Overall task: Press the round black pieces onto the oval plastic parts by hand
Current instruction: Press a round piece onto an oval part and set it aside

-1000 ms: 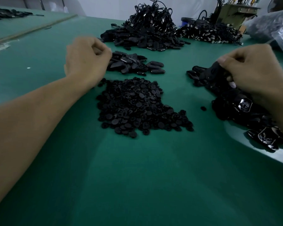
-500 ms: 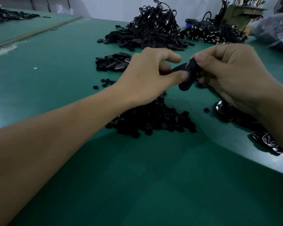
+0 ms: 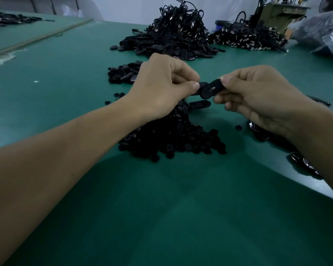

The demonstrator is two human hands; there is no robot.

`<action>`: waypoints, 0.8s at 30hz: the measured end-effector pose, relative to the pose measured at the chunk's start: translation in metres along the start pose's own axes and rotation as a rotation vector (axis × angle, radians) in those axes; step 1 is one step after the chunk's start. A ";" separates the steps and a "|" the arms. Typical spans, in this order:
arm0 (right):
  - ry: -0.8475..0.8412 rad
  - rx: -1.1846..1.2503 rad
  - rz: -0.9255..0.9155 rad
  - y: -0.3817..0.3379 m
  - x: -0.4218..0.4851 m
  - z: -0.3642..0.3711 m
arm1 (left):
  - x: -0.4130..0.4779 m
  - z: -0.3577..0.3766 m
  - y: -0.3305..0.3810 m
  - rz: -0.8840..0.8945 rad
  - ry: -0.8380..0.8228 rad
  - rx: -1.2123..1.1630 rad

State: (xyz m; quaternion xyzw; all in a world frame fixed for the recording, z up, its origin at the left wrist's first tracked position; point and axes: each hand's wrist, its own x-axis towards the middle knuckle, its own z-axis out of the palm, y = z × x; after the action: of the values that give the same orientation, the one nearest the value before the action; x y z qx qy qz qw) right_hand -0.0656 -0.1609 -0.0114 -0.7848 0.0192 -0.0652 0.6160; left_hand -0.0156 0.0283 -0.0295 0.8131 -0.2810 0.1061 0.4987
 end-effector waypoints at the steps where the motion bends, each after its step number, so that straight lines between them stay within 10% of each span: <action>1: -0.001 0.016 0.025 0.000 0.000 0.001 | 0.000 0.001 -0.001 0.000 0.008 0.019; 24: 0.108 -0.461 -0.258 0.006 0.000 -0.003 | 0.004 -0.011 -0.009 -0.080 0.253 0.061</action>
State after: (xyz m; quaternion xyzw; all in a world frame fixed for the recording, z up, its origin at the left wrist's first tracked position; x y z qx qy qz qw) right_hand -0.0658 -0.1650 -0.0166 -0.8957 -0.0339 -0.1790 0.4057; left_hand -0.0058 0.0402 -0.0293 0.8185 -0.1799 0.1960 0.5092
